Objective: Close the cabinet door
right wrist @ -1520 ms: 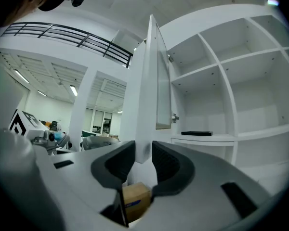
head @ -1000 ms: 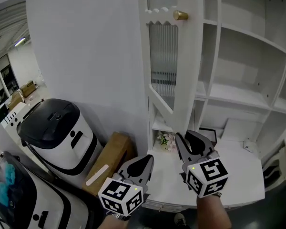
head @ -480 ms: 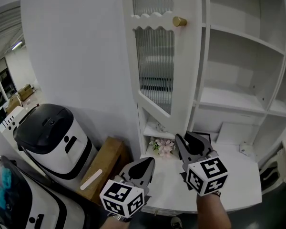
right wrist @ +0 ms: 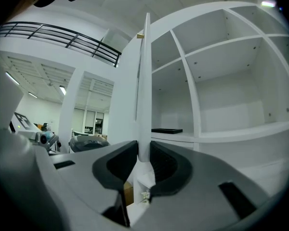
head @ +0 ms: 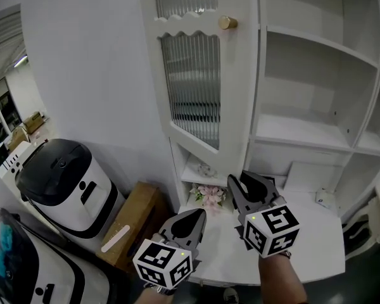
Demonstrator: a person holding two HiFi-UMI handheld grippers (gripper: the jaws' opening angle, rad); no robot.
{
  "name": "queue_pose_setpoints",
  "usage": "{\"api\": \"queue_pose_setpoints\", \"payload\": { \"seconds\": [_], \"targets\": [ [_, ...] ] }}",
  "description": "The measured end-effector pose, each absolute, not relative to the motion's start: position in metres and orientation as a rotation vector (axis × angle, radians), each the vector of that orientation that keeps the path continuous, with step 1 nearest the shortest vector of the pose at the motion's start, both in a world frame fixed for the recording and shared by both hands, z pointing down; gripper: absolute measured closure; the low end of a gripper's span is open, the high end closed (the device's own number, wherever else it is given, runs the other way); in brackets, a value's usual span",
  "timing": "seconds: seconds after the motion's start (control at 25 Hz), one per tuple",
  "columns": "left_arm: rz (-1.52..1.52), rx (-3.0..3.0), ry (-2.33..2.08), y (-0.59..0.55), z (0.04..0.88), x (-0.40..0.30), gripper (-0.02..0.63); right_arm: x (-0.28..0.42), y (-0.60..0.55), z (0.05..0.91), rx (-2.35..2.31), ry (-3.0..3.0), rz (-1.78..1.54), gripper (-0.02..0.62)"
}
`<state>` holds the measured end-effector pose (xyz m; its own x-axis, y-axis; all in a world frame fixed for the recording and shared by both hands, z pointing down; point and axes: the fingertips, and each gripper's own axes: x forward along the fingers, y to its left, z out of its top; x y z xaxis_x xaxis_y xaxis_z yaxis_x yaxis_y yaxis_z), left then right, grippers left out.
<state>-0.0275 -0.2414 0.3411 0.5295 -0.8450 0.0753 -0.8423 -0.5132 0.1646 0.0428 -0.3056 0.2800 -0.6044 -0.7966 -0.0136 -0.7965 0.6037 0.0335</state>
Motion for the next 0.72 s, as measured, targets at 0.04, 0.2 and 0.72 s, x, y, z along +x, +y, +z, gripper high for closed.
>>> {"api": "queue_pose_setpoints", "payload": {
  "seconds": [0.04,0.2,0.72],
  "targets": [
    [-0.018,2.585,-1.441,-0.243,0.342,-0.024,0.601,0.046,-0.308,0.281,1.404,-2.806,-0.057,0.52],
    [-0.004,2.579,-1.453,-0.249,0.343,-0.015,0.601,0.057,-0.321,0.281,1.43,-2.802,-0.054,0.515],
    [0.002,2.54,-1.52,-0.269,0.346,-0.009,0.601,0.082,-0.359,0.281,1.493,-2.813,-0.041,0.465]
  ]
}}
